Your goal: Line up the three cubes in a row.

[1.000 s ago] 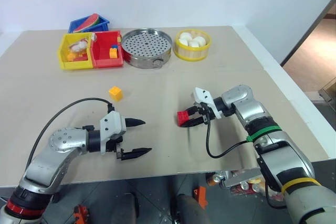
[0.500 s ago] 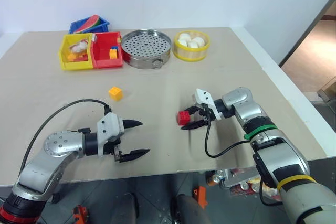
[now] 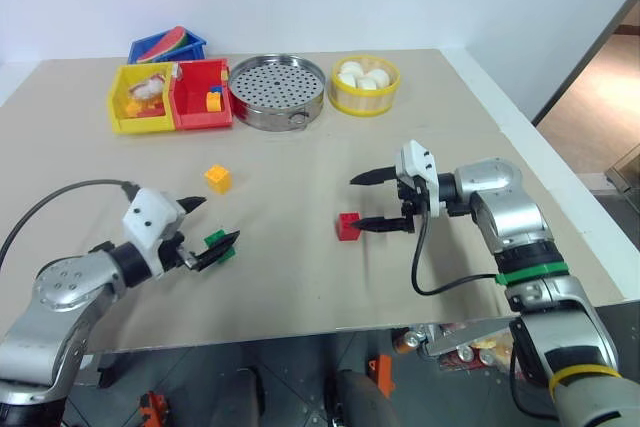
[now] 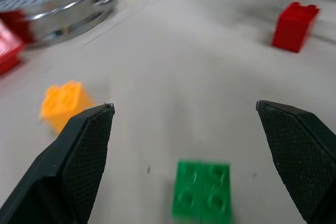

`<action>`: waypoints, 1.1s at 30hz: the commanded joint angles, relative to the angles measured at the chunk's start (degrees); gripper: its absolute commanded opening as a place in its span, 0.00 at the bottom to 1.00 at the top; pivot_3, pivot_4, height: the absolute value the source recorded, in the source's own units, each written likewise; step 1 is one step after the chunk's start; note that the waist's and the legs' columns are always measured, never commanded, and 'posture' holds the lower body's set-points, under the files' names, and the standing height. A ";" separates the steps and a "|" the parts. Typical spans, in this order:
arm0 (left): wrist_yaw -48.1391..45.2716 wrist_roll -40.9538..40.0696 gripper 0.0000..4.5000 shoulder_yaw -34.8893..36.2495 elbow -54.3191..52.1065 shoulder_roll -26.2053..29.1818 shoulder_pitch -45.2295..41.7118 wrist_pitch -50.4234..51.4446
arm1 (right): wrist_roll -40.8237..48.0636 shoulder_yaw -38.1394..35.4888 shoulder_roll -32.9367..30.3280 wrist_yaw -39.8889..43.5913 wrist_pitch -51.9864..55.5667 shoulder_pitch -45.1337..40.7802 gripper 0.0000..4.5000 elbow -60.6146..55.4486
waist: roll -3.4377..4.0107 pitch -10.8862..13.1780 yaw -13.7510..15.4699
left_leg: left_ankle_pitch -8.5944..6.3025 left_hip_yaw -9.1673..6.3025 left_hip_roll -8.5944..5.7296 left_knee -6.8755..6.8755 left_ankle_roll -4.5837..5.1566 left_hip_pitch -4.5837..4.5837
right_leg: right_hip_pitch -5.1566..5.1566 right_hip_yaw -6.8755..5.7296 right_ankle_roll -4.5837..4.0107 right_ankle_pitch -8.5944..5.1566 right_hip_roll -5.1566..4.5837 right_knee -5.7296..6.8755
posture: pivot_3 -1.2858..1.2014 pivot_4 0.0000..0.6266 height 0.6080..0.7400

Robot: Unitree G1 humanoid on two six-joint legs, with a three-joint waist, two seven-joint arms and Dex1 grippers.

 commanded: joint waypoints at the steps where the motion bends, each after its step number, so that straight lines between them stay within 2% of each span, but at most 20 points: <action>1: -5.14 0.25 1.00 1.00 2.37 2.98 1.08 -3.54 | 2.16 -1.90 -1.73 -1.42 2.93 1.24 1.00 -7.21 | 0.00 0.00 -0.01 | 0.00 0.00 0.00 0.00 -0.01 0.00 | -0.01 -0.01 -0.02 -0.01 0.01 0.00 | 0.52 0.24 1.00; 6: -10.04 -0.09 1.00 -0.31 8.41 5.54 -0.99 -3.45 | 5.66 -3.07 -2.21 -2.90 6.57 2.03 1.00 -12.19 | 0.00 0.00 -0.03 | 0.02 0.03 0.01 0.05 0.01 0.05 | -0.03 -0.03 -0.37 -0.03 -0.01 0.00 | 0.52 0.24 1.00; 8: -12.31 1.60 1.00 -2.08 12.23 6.91 -2.40 -4.36 | 10.24 -4.71 -2.28 -3.72 13.13 1.25 1.00 -15.29 | 0.00 0.00 -0.02 | 0.02 0.04 0.01 0.08 0.02 0.04 | -0.03 -0.03 -0.37 -0.02 -0.04 0.00 | 0.52 0.24 1.00; 15: -14.59 6.14 1.00 -7.92 21.11 5.62 -8.39 -8.49 | 20.82 -8.94 -1.92 -8.44 26.92 -0.50 1.00 -24.04 | -0.02 -0.01 0.00 | 0.00 0.11 0.03 0.04 -0.01 -0.04 | -0.07 -0.04 -0.28 -0.07 -0.09 -0.02 | 0.52 0.24 1.00; 25: -16.44 7.97 1.00 -12.54 26.02 2.56 -13.07 -10.88 | 19.54 -7.61 -3.93 -10.55 24.79 1.90 1.00 -26.55 | -0.02 -0.01 0.00 | -0.01 0.09 0.02 -0.01 0.01 -0.07 | -0.11 -0.05 -0.08 -0.02 -0.06 -0.01 | 0.52 0.24 1.00; 26: -16.75 8.37 0.88 -13.12 26.40 2.79 -13.25 -10.73 | 19.36 -7.54 -3.95 -10.74 24.47 1.95 1.00 -26.42 | -0.02 -0.01 0.00 | -0.01 0.09 0.02 -0.01 0.01 -0.07 | -0.11 -0.05 -0.07 -0.01 -0.06 -0.01 | 0.52 0.24 1.00; 30: -16.53 9.77 0.63 -13.96 27.17 3.24 -13.46 -10.45 | 18.95 -7.34 -4.24 -10.93 23.66 2.09 1.00 -25.99 | -0.02 -0.01 0.00 | 0.00 0.10 0.00 0.03 0.01 -0.06 | -0.08 -0.03 -0.03 0.02 -0.08 -0.01 | 0.52 0.24 1.00; 33: -16.48 10.22 0.35 -13.95 27.04 3.53 -12.98 -10.17 | 18.59 -7.08 -4.45 -10.95 23.02 2.25 1.00 -25.63 | -0.02 -0.01 0.00 | 0.01 0.11 0.00 0.06 0.02 -0.03 | -0.06 -0.02 -0.10 0.03 -0.08 -0.01 | 0.52 0.24 1.00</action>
